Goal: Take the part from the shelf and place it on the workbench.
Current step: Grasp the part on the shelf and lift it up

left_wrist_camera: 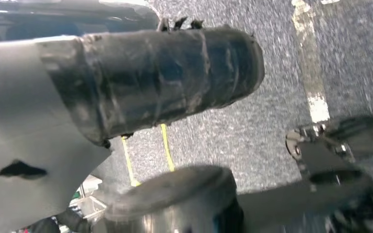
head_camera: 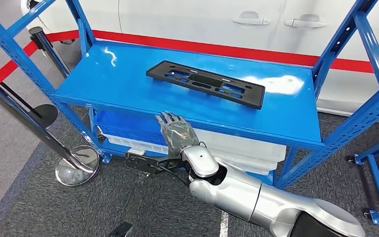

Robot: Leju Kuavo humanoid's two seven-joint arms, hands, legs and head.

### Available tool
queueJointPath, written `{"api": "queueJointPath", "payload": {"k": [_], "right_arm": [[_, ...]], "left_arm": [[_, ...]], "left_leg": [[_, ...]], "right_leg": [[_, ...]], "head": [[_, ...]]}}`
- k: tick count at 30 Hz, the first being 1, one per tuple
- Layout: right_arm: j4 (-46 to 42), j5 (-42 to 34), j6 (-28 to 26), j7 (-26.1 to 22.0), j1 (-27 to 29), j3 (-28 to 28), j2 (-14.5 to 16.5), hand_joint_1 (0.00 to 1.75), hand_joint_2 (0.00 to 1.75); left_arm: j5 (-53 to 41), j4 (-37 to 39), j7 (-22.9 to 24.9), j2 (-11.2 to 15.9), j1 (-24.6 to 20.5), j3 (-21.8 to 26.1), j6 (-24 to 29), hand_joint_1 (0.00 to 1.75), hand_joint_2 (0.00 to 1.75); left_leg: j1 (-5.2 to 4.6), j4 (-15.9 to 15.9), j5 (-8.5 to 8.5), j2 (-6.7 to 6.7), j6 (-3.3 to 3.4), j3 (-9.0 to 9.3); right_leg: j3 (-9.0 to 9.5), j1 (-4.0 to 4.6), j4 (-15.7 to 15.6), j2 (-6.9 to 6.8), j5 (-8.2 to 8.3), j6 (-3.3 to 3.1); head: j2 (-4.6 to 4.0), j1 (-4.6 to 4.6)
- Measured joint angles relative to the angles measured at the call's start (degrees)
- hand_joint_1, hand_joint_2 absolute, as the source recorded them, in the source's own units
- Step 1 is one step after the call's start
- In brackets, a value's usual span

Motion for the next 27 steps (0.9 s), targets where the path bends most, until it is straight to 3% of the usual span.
{"api": "queueJointPath", "payload": {"k": [2,4,6,7,8,10,11,13,16,17,19,21,22,23,25,27], "right_arm": [[0.0,0.3,-0.3,0.3,-0.1,-0.1,0.1,0.00,1.75],[0.1,0.6,-0.4,0.6,0.0,-0.2,0.1,0.00,1.75],[0.2,0.8,-0.4,0.7,0.2,-0.3,0.1,0.00,1.75],[0.2,0.8,-0.5,0.7,0.3,-0.3,0.1,0.00,1.75],[0.2,0.8,-0.5,0.8,0.3,-0.3,0.1,0.00,1.75],[0.2,0.9,-0.6,0.8,0.2,-0.4,0.0,0.00,1.75],[0.2,0.9,-0.6,0.8,0.2,-0.5,0.0,0.00,1.75],[0.3,0.9,-0.7,0.9,0.3,-0.7,0.0,0.00,1.75],[0.3,0.3,-0.7,0.9,0.4,-1.1,0.0,0.00,1.75],[0.3,-0.1,-0.7,0.7,0.4,-1.2,0.0,0.00,1.75],[0.4,-0.5,-0.7,0.5,0.6,-1.5,0.0,0.00,1.75],[0.6,0.0,-0.9,0.7,1.0,-1.5,0.0,0.00,1.75],[0.7,0.4,-1.0,0.9,1.2,-1.5,-0.1,0.00,1.75],[0.7,0.7,-1.1,1.2,1.2,-1.5,-0.1,0.00,1.75],[0.8,0.9,-1.2,1.5,1.2,-1.6,-0.1,0.00,1.75],[0.8,1.0,-1.3,1.6,1.2,-1.6,-0.1,0.00,1.75]], "left_arm": [[0.1,0.0,0.0,-0.1,0.0,0.0,0.0,0.00,0.00],[0.2,0.0,0.0,-0.1,-0.1,-0.1,0.0,0.00,0.00],[0.4,0.0,0.0,-0.1,0.0,-0.3,0.0,0.00,0.00],[0.5,0.0,0.0,-0.1,0.1,-0.4,0.0,0.00,0.00],[0.6,0.0,0.0,-0.1,0.1,-0.5,-0.1,0.00,0.00],[0.6,0.0,0.0,-0.1,0.0,-0.6,-0.1,0.00,0.00],[0.6,0.0,0.0,-0.1,-0.1,-0.7,-0.1,0.00,0.00],[0.7,0.0,0.0,-0.1,-0.1,-0.9,-0.1,0.00,0.00],[0.9,0.0,0.0,-0.1,0.0,-0.9,-0.1,0.00,0.00],[1.0,0.0,0.0,-0.1,0.0,-0.9,0.0,0.00,0.00],[1.2,0.0,0.1,-0.2,-0.1,-1.0,0.0,0.00,0.00],[1.3,0.0,0.2,-0.1,-0.1,-1.1,0.1,0.00,0.00],[1.4,0.0,0.2,-0.1,-0.1,-1.2,0.1,0.00,0.00],[1.5,0.0,0.2,-0.1,0.0,-1.3,0.2,0.00,0.00],[1.7,0.0,0.2,-0.2,0.0,-1.3,0.2,0.00,0.00],[1.7,0.0,0.2,-0.2,-0.1,-1.4,0.1,0.00,0.00]], "left_leg": [[0.10,3.3,-1.91,0.08,-0.59,-1.38],[0.19,10.4,-4.76,0.12,-1.04,-5.09],[0.21,15.0,-5.23,0.12,-1.14,-8.16],[0.21,14.3,-3.85,0.12,-1.06,-8.24],[0.20,11.6,-1.62,0.12,-0.88,-7.29],[0.01,4.2,2.28,0.11,-0.36,-4.09],[-0.16,1.5,2.99,0.08,-0.07,-2.83],[-0.51,-0.3,2.67,0.00,0.39,-1.89],[-0.05,-1.2,2.55,-0.01,1.07,-1.15],[0.13,-1.5,2.52,0.03,1.33,-0.77],[0.18,-1.6,2.21,0.11,1.83,-0.33],[0.17,-1.5,1.77,0.11,2.05,0.02],[0.17,-1.5,1.49,0.08,2.04,0.31],[0.18,-1.4,1.13,0.03,1.97,0.74],[0.11,-1.1,0.26,-0.08,1.60,1.55],[-0.06,-0.8,-0.42,-0.13,0.96,1.78]], "right_leg": [[0.66,-0.28,-0.3,-0.11,-0.13,-0.57],[1.06,-0.27,-0.4,-0.21,-0.40,-0.92],[1.37,-0.24,-0.4,-0.17,-0.69,-1.05],[1.61,-0.23,-0.4,-0.11,-0.87,-1.03],[1.93,-0.23,-0.4,-0.04,-1.08,-0.98],[2.50,-0.11,-0.4,0.05,-1.56,-0.69],[2.59,-0.05,-0.4,0.07,-1.73,-0.48],[2.55,0.08,-0.6,0.07,-1.84,0.02],[2.39,0.17,0.3,-0.07,-2.73,0.92],[1.41,0.20,2.4,-0.14,-3.75,1.22],[-2.70,0.11,9.7,-0.27,-6.50,1.61],[-6.54,0.01,15.3,-0.31,-7.39,1.80],[-7.04,-0.05,15.2,-0.32,-6.31,1.82],[-6.30,-0.13,12.8,-0.35,-4.15,1.78],[-3.14,-0.15,5.2,-0.38,0.06,1.52],[-0.94,-0.03,0.6,-0.27,1.13,1.06]], "head": [[0.00,-0.18],[0.00,-0.33],[0.00,-0.32],[0.00,-0.33],[0.00,-0.33],[0.00,-0.31],[0.00,-0.30],[0.00,-0.27],[0.00,-0.15],[0.00,-0.03],[0.00,0.14],[0.00,0.18],[0.00,0.19],[0.00,0.19],[0.00,0.20],[0.00,0.15]]}}
